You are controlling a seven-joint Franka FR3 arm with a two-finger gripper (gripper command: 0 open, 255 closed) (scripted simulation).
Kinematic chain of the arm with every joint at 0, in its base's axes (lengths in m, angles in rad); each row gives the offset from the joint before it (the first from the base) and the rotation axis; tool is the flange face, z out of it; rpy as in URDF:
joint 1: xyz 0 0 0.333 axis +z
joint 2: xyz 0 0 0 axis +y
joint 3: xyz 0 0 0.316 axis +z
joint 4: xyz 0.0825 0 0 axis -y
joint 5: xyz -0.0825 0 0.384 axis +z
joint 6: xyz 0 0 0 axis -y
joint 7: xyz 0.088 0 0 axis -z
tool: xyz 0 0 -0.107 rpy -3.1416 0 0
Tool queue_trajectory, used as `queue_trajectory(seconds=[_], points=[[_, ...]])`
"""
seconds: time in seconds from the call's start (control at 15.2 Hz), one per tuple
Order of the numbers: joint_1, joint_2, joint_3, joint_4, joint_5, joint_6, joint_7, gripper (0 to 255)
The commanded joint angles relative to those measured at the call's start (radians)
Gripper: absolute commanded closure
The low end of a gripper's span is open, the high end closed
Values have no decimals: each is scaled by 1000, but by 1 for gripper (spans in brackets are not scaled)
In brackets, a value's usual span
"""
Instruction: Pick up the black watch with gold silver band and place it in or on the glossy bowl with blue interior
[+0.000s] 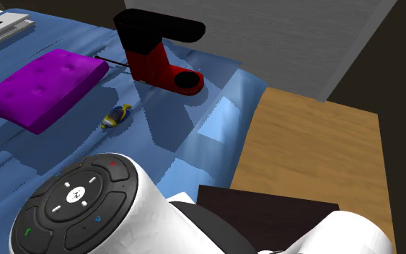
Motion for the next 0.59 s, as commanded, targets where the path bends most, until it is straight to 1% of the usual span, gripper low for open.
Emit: queue_trajectory(seconds=[0.0,0.53], points=[[5,3,15,-23,16,27,-5,255],[25,37,85,-106,87,140,-23,255]])
